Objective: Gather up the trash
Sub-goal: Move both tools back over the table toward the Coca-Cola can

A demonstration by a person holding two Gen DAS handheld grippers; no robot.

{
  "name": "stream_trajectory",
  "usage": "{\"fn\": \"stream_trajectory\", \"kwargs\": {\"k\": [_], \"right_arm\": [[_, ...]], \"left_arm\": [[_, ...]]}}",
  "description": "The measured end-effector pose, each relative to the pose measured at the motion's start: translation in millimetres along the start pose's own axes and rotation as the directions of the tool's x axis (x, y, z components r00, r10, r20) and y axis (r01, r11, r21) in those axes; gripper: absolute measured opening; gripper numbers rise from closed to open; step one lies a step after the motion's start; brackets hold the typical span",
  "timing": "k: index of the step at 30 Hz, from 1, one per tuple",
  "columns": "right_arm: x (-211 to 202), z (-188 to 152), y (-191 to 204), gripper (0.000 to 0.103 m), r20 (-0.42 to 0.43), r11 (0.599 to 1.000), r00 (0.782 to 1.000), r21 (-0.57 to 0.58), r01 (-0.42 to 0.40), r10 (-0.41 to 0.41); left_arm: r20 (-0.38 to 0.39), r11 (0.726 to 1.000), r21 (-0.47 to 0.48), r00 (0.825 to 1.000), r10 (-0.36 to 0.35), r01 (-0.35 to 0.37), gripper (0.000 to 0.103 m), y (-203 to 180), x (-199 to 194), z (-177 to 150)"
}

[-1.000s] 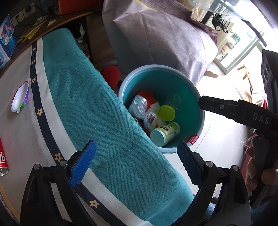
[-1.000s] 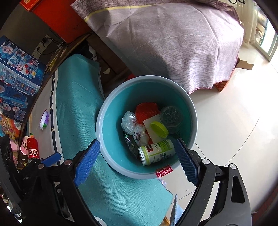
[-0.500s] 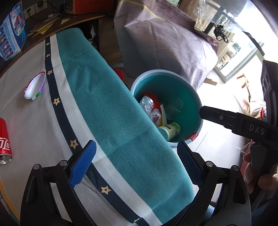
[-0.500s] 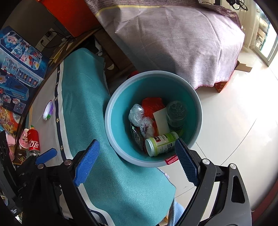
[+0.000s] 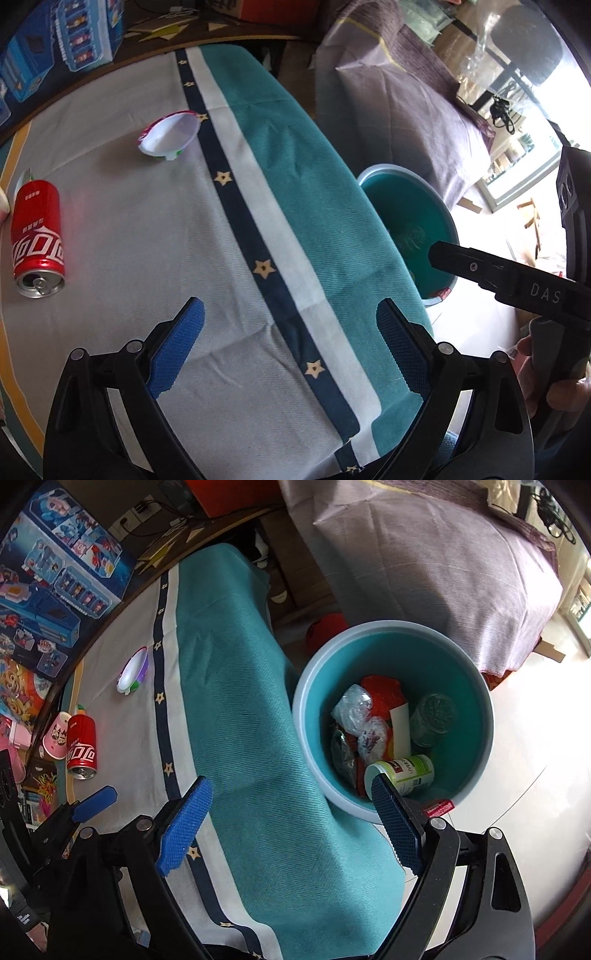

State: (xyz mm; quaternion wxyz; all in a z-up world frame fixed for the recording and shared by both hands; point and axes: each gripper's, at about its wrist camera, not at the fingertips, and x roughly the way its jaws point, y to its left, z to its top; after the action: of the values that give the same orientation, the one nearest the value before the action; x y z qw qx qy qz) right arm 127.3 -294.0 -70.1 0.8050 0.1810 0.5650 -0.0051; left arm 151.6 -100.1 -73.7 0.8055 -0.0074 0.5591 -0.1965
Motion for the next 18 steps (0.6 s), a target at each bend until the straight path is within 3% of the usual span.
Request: {"fn": "stream_trajectory", "kwargs": {"k": [9,18], "right_arm": [[18,3,60,0.084,-0.053,0.994,0.999,-0.105,-0.005,-0.001],[36,4,129,0.084,-0.107,0.974,0.994,-0.227,-0.020,-0.005]], "left_arm": [[0.026,0.991,-0.137,1.000,0.014,-0.010,0.094,68,-20,-13],[0.067,0.981,-0.188,0.996,0.052,-0.039,0.094,125,-48,-29]]}}
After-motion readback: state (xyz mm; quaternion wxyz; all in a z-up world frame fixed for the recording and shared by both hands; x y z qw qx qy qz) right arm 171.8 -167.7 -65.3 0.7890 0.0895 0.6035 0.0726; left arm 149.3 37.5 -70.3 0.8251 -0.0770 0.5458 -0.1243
